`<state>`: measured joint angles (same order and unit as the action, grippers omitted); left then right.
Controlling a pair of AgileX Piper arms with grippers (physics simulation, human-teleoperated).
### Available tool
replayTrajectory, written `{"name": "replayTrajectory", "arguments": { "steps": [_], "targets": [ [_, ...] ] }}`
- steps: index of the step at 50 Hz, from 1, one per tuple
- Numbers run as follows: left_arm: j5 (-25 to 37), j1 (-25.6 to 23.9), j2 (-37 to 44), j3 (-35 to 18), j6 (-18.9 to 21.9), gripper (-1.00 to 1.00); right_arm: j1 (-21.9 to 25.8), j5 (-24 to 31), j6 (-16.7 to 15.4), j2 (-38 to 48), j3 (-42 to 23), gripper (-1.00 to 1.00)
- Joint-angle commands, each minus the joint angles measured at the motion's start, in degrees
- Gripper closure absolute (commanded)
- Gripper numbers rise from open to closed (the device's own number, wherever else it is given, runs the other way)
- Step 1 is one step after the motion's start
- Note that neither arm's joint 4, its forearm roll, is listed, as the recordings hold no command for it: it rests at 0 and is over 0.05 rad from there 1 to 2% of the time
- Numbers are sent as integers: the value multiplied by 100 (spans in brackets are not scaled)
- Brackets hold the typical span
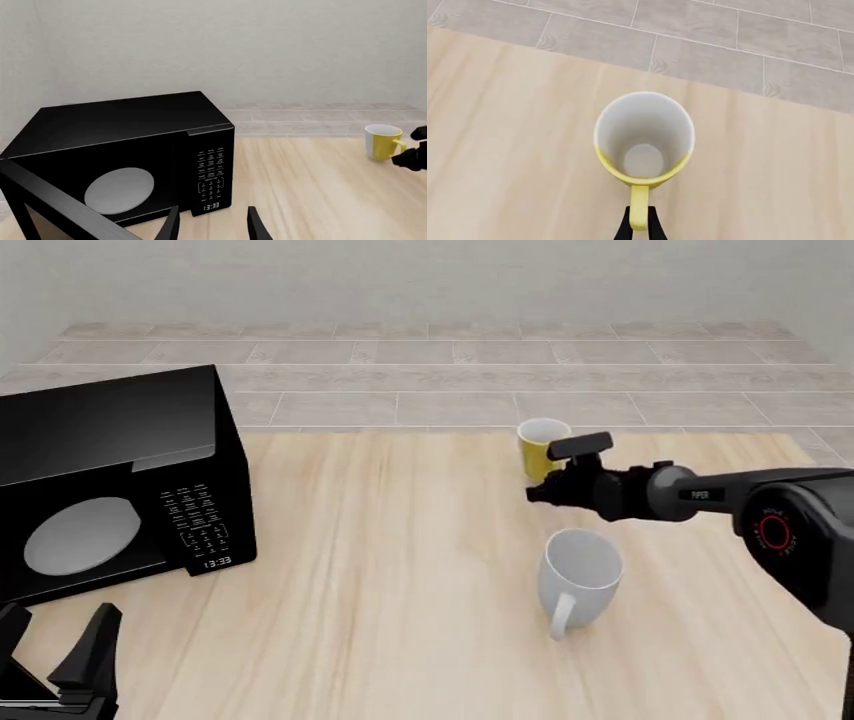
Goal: Put the yellow and white mug to the front of the white mug.
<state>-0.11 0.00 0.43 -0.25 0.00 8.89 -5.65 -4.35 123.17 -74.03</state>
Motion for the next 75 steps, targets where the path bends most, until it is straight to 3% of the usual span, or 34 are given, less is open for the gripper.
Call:
{"name": "replayTrajectory", "arguments": {
  "steps": [1, 35, 36, 59, 75],
  "targets": [
    [0, 0, 0, 0, 0, -100, -45, 20, 44, 208, -118, 100],
    [0, 0, 0, 0, 0, -100, -136, -74, 41, 463, -110, 100],
    [0, 0, 0, 0, 0, -100, -134, -72, 45, 449, -105, -100],
    [0, 0, 0, 0, 0, -100, -140, -116, 51, -176, 245, -100],
    [0, 0, 0, 0, 0, -100, -13, -390, 20, -1154, 1111, -100]
  ]
}}
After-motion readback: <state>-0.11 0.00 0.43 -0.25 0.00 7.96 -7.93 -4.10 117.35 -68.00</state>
